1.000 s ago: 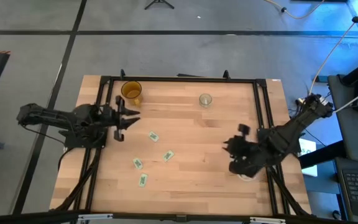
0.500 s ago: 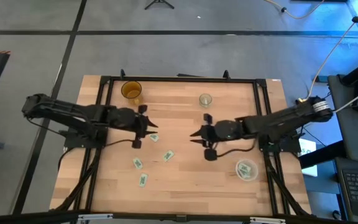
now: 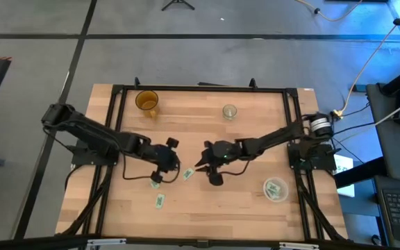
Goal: Pick and place Stevia / Truvia into bins
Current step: Put the stevia packet into the transparent container
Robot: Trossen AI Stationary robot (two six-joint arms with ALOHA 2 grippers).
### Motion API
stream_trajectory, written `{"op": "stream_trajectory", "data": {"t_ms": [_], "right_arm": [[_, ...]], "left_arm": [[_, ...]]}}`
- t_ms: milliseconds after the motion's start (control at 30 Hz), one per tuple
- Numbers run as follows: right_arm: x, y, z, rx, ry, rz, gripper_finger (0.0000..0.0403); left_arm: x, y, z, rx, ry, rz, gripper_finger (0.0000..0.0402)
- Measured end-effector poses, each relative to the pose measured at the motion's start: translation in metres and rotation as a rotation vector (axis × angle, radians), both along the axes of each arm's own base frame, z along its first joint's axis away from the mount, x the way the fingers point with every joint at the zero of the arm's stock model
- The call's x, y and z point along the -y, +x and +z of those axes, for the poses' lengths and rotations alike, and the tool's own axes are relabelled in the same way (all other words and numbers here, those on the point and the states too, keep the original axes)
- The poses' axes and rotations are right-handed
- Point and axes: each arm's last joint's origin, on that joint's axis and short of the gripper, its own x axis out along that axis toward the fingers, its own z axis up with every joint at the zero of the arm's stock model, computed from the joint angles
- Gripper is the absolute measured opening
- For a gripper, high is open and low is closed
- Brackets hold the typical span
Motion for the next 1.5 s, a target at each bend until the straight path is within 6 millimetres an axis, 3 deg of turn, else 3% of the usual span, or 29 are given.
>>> {"op": "stream_trajectory", "data": {"t_ms": [467,933,1167,1367,1500], "right_arm": [[0.009,0.031,-0.040,-0.071,-0.004,0.032,0.0094],[0.007,0.039,-0.073,-0.150,-0.008,0.038,0.0094],[0.007,0.038,-0.073,-0.158,0.012,0.045,0.0094],[0.007,0.038,-0.074,-0.164,0.016,0.045,0.0094],[0.007,0.037,-0.074,-0.164,0.015,0.046,0.0094]], "left_arm": [[0.026,0.011,-0.025,-0.024,0.020,-0.065,0.0098],[0.033,0.016,-0.032,-0.007,0.040,-0.079,0.0098],[0.036,0.022,-0.056,-0.079,0.178,-0.220,0.0098],[0.044,0.022,-0.073,-0.141,0.167,-0.278,0.0098],[0.051,0.021,-0.083,-0.151,0.288,-0.295,0.0098]]}}
